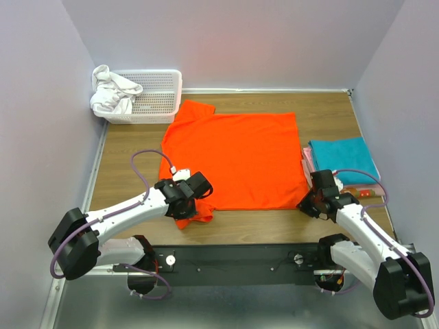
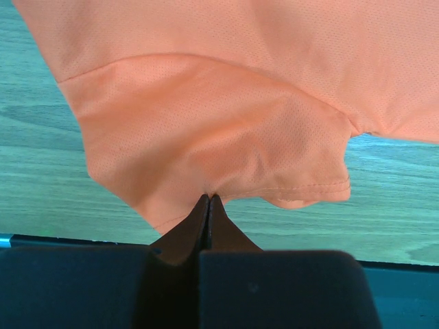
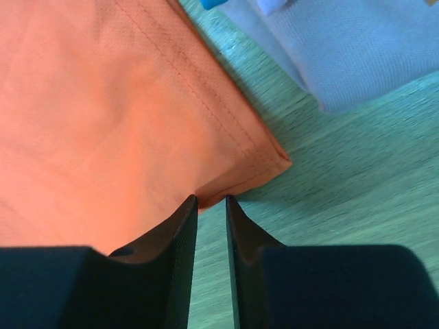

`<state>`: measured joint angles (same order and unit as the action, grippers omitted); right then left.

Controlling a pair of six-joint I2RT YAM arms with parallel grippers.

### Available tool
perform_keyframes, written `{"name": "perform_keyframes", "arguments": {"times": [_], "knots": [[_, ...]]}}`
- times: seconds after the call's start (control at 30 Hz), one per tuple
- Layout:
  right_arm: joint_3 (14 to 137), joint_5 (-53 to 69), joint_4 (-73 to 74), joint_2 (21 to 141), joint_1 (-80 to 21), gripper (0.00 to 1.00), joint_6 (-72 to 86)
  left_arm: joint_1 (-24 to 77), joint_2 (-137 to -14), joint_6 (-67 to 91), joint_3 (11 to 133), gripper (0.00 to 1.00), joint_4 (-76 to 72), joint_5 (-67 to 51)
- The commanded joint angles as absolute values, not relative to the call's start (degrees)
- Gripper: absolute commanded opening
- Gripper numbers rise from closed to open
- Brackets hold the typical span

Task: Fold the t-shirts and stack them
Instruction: Fold the tshirt

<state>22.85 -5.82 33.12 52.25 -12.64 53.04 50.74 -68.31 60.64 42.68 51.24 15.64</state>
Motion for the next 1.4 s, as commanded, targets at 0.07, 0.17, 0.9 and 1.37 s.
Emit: {"name": "perform_keyframes", "arguments": {"times": [0.07, 0.17, 0.9, 1.37], "knots": [[22.3, -9.8, 34.3, 52.7, -12.7, 0.24, 53.6, 50.6, -67.5, 61.2, 42.5, 0.00, 50.8, 16.9], [22.2, -10.3, 34.1, 53.3, -12.6, 0.18, 53.7, 50.4, -67.1, 61.3, 42.7, 0.00, 50.9, 17.1], [26.9, -7.2, 31.3, 52.5, -12.6, 0.00, 47.0, 47.0, -68.1, 59.8, 47.6, 0.00, 48.6, 23.2], [34.4, -9.9, 26.9, 58.7, -12.7, 0.00, 43.5, 38.9, -70.4, 51.2, 52.7, 0.00, 43.8, 26.4]]}}
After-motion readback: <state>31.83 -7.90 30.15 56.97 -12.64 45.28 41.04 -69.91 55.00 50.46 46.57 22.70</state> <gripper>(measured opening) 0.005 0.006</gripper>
